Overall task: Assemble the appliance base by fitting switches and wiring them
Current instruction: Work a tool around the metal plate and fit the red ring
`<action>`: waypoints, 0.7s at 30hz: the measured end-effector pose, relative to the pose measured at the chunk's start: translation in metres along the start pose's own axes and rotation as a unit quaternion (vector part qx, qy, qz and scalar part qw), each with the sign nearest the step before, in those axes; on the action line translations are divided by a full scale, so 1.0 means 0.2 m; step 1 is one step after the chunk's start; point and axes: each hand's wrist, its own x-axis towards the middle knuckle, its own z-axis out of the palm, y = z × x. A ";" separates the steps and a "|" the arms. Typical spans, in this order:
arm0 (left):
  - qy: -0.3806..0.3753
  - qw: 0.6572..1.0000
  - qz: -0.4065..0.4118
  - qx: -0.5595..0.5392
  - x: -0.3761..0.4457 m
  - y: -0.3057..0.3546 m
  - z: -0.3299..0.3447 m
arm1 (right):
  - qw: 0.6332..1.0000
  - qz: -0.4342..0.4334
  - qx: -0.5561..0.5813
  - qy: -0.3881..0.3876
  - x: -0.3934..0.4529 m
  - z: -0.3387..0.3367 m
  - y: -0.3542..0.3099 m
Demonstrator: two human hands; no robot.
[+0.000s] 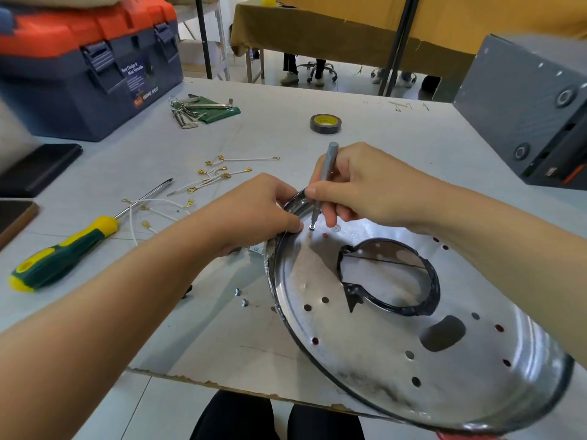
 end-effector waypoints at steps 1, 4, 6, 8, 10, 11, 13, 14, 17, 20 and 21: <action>-0.001 1.000 0.000 -0.001 0.00 0.00 0.00 | 1.000 0.000 0.004 -0.017 0.00 -0.01 0.00; -0.005 1.000 0.004 0.001 0.00 0.00 0.00 | 0.998 -0.003 0.002 -0.068 0.01 -0.07 0.01; -0.004 1.000 0.006 0.004 0.00 0.00 0.00 | 0.995 -0.006 -0.004 -0.096 0.03 -0.09 0.01; -0.003 1.000 0.005 0.005 0.00 0.00 0.00 | 0.992 -0.012 -0.012 -0.122 0.04 -0.10 0.00; 0.000 1.000 0.004 0.008 0.00 0.00 0.00 | 0.989 -0.018 -0.016 -0.146 0.06 -0.11 0.00; 0.001 1.000 0.004 0.009 0.00 0.00 0.00 | 0.988 -0.019 -0.016 -0.155 0.06 -0.12 0.00; 0.001 1.000 0.004 0.010 0.00 0.00 0.00 | 0.985 -0.021 -0.019 -0.170 0.07 -0.13 0.00; 0.001 1.000 0.003 0.011 0.00 0.01 0.00 | 0.984 -0.020 -0.018 -0.174 0.07 -0.13 0.00; 0.002 1.000 0.001 0.016 -0.01 0.01 0.00 | 0.985 -0.004 0.003 -0.173 0.08 -0.14 -0.02; 0.008 1.000 0.003 0.021 -0.01 0.01 0.00 | 0.984 0.023 -0.021 -0.176 0.09 -0.17 -0.05; 0.012 1.000 0.003 0.024 -0.01 0.01 0.00 | 0.983 0.034 -0.042 -0.176 0.09 -0.18 -0.07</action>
